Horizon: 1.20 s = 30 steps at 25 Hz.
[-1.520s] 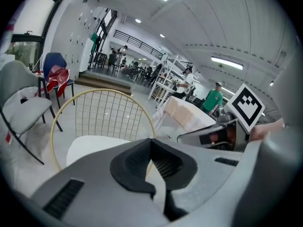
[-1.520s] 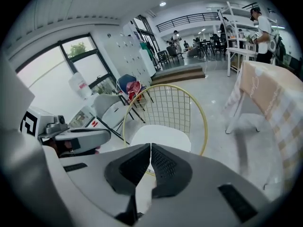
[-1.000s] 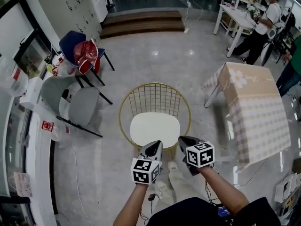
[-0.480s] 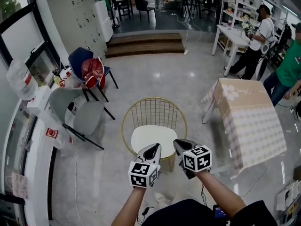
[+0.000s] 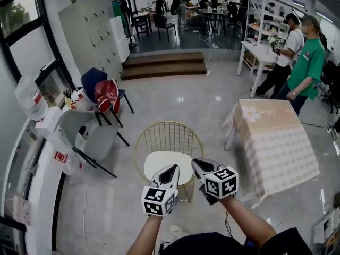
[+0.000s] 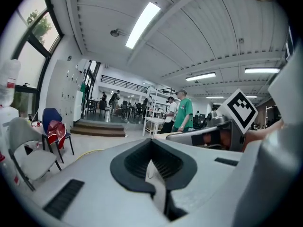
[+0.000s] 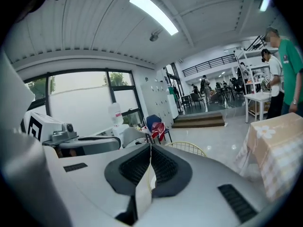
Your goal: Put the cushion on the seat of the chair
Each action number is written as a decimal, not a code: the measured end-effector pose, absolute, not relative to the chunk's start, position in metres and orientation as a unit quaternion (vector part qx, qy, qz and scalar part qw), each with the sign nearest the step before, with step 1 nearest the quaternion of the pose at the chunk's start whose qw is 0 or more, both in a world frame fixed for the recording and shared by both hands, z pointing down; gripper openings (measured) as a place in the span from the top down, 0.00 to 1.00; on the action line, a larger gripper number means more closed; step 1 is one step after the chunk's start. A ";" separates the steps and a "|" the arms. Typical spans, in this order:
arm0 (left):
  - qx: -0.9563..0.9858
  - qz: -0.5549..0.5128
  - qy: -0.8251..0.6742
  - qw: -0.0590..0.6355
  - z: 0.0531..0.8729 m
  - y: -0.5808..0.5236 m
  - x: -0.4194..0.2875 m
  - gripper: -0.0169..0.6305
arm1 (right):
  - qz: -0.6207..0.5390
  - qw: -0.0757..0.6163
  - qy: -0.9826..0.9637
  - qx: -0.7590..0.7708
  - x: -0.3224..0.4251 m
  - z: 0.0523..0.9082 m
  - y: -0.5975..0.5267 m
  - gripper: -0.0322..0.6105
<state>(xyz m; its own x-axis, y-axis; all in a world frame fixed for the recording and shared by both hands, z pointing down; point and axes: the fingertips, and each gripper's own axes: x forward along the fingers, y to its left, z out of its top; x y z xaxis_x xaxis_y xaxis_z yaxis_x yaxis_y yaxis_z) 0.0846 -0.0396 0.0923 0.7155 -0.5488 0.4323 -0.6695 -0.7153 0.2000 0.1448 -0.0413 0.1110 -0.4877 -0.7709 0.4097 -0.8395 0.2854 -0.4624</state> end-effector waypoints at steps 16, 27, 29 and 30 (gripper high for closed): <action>0.910 0.146 -0.375 0.098 0.026 0.036 0.128 0.97 | 0.224 0.025 -0.838 0.497 0.181 0.037 0.031 0.92; 0.904 0.135 -0.399 0.074 -0.001 0.085 0.141 0.97 | 0.181 0.001 -0.855 0.486 0.197 0.001 0.081 0.92; 0.903 0.134 -0.402 0.070 -0.007 0.090 0.142 0.97 | 0.175 -0.002 -0.857 0.485 0.199 -0.005 0.086 0.92; 0.903 0.133 -0.403 0.068 -0.009 0.093 0.142 0.97 | 0.172 -0.004 -0.858 0.484 0.200 -0.008 0.088 0.92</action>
